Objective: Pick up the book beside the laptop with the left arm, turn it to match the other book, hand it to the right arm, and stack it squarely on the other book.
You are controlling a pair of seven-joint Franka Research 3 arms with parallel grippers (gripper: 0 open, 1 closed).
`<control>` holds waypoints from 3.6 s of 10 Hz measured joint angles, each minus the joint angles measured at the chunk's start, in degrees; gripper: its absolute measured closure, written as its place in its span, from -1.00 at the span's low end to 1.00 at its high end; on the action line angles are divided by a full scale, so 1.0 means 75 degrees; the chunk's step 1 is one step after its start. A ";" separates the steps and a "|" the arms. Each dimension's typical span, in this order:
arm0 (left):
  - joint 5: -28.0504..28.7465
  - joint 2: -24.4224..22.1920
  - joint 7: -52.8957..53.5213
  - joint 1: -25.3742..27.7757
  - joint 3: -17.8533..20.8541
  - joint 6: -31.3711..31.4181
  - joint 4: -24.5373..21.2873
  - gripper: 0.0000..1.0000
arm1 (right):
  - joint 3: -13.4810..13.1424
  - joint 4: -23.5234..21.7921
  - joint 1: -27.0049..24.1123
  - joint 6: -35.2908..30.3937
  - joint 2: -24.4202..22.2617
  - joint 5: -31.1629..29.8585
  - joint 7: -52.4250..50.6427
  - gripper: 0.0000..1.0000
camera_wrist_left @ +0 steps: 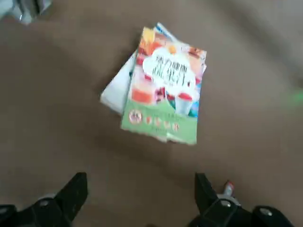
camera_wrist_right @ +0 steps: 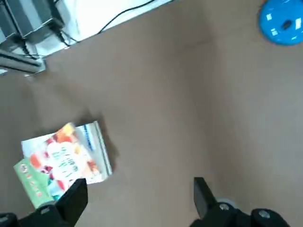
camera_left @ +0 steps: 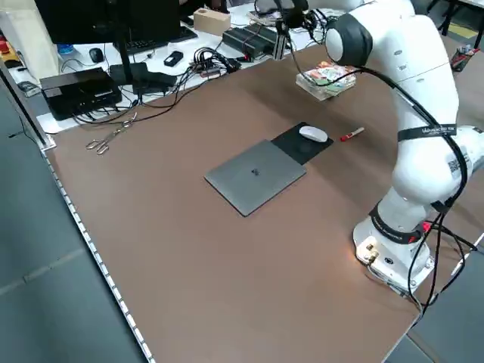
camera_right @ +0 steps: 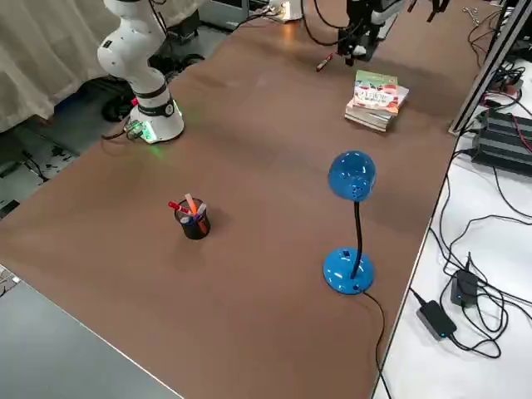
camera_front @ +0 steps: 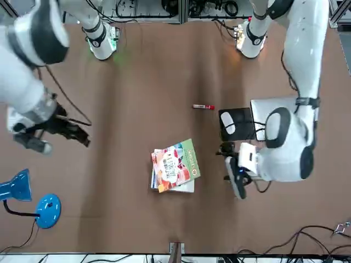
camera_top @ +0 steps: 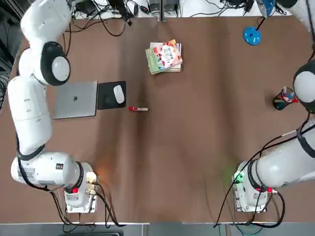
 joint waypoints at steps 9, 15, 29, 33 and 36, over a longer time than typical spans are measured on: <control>0.2409 -0.2014 -0.5709 0.0086 0.0112 -0.2362 -0.0068 -1.00 | -0.0019 0.0419 0.1724 0.2513 0.2240 -0.0019 0.6048 0.17; 0.2449 -0.3514 -0.6272 0.1044 0.0479 -0.1523 -0.1494 -0.97 | -0.0047 0.2159 0.2201 0.3009 0.4090 -0.0104 0.8326 0.99; 0.1894 -0.5975 -0.4794 -0.0124 0.3216 -0.0567 -0.4673 -1.00 | -0.0109 0.2555 0.3952 0.3657 0.5370 -0.0874 0.6641 0.99; 0.1870 -0.5957 -0.5219 -0.0138 0.3020 -0.0567 -0.4667 -1.00 | -0.0136 0.2553 0.3949 0.3884 0.5532 -0.0869 0.6650 0.99; 0.1870 -0.5730 -0.5434 -0.0187 0.3009 -0.0555 -0.4575 -1.00 | -0.0148 0.2552 0.3898 0.4156 0.5576 -0.0846 0.6830 0.99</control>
